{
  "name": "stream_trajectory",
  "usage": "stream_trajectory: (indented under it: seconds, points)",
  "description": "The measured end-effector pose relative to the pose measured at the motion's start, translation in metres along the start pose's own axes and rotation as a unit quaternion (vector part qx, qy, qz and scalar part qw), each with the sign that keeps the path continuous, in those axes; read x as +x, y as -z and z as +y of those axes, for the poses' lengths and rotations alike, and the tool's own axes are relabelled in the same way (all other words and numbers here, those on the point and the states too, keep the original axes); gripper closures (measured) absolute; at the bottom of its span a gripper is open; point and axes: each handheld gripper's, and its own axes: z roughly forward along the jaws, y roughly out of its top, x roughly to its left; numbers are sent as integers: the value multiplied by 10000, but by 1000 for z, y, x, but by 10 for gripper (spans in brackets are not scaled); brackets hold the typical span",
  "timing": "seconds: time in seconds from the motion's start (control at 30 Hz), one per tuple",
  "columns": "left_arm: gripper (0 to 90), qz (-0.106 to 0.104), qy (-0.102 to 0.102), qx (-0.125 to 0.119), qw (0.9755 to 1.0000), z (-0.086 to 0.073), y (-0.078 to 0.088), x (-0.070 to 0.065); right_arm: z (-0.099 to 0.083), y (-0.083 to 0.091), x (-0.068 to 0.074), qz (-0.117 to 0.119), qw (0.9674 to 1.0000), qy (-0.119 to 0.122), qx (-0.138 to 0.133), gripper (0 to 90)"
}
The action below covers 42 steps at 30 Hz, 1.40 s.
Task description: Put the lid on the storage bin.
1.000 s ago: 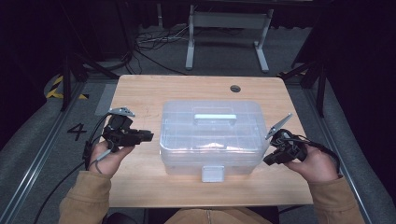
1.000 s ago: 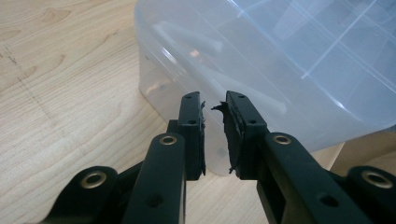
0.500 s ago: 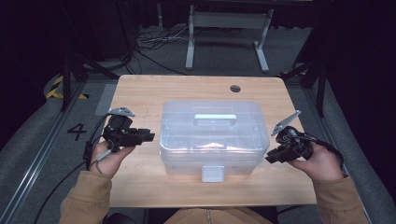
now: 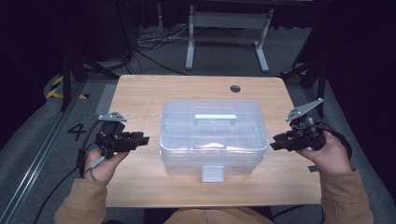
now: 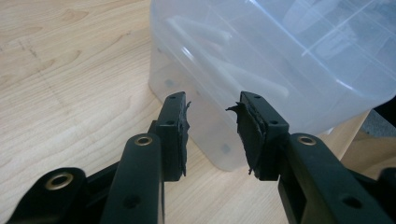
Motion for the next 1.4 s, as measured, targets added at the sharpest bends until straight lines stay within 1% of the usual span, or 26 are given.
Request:
stream_trajectory:
  seconds: [0.03,0.07,0.17,0.2,0.23,0.33,0.4,0.5,0.57,0.6,0.7,0.77,0.8,0.87,0.9,0.93,0.97,1.0,1.03,1.1,1.13,1.23,1.3,1.33,1.37,1.4]
  points:
    - [629,19,-5,-43,10000,-2,1,0,1,2,-2,-6,10000,-10,-75,611]
    - [629,49,17,-51,10000,-4,3,1,2,5,-5,-74,9995,-30,-307,595]
    - [629,70,61,-85,9999,-6,5,0,3,7,-8,-198,9981,-51,-579,568]
    - [629,70,61,-85,9999,-6,5,0,3,7,-8,-198,9981,-51,-579,568]
    - [629,79,47,-98,9999,-6,5,0,4,8,-9,-243,9973,-71,-696,568]
    - [629,81,40,-93,9999,-7,5,0,3,9,-14,-406,9936,-179,-1039,545]
    - [629,91,43,-117,9999,-7,4,2,1,8,-19,-453,9913,-274,-1205,532]
    - [629,114,71,-137,9998,-8,4,4,-4,5,-28,-616,9863,-435,-1469,487]
    - [629,116,107,-128,9998,-8,3,4,-7,3,-34,-682,9836,-526,-1584,484]
    - [627,144,75,-142,9998,-8,2,6,-9,2,-36,-710,9825,-579,-1623,485]
    - [626,135,153,-112,9997,-9,0,8,-15,-1,-45,-755,9804,-709,-1677,495]
    - [626,168,142,-113,9997,-9,-1,11,-18,-1,-50,-807,9782,-810,-1731,493]
    - [626,170,185,-93,9996,-9,-3,12,-20,-2,-53,-831,9772,-861,-1752,491]
    - [625,199,199,-74,9996,-10,-4,13,-24,-3,-58,-890,9759,-922,-1768,478]
    - [625,199,220,-58,9995,-10,-5,15,-24,-3,-58,-890,9759,-922,-1768,478]
    - [625,233,212,-63,9995,-11,-8,18,-28,-5,-63,-920,9741,-1029,-1792,474]
    - [626,233,212,-63,9995,-11,-8,18,-28,-5,-63,-920,9741,-1029,-1792,474]
    - [626,232,280,-49,9993,-12,-9,19,-31,-9,-67,-972,9733,-1089,-1771,470]
    - [626,294,282,-45,9992,-13,-11,22,-32,-10,-68,-987,9730,-1103,-1771,469]
    - [626,313,288,-42,9991,-13,-13,24,-33,-12,-70,-1005,9727,-1115,-1771,464]
    - [626,340,349,-41,9988,-14,-15,26,-36,-16,-75,-1024,9720,-1179,-1755,458]
    - [626,414,361,7,9985,-16,-18,29,-40,-22,-80,-1044,9720,-1234,-1705,458]
    - [626,463,341,-13,9983,-17,-20,32,-42,-26,-84,-1050,9722,-1268,-1666,457]
    - [626,473,382,2,9982,-17,-21,32,-43,-28,-85,-1075,9719,-1277,-1657,458]
    - [626,510,351,1,9981,-17,-22,34,-44,-29,-87,-1085,9718,-1271,-1662,458]
    - [626,515,376,12,9980,-18,-23,35,-45,-31,-88,-1084,9714,-1313,-1653,458]
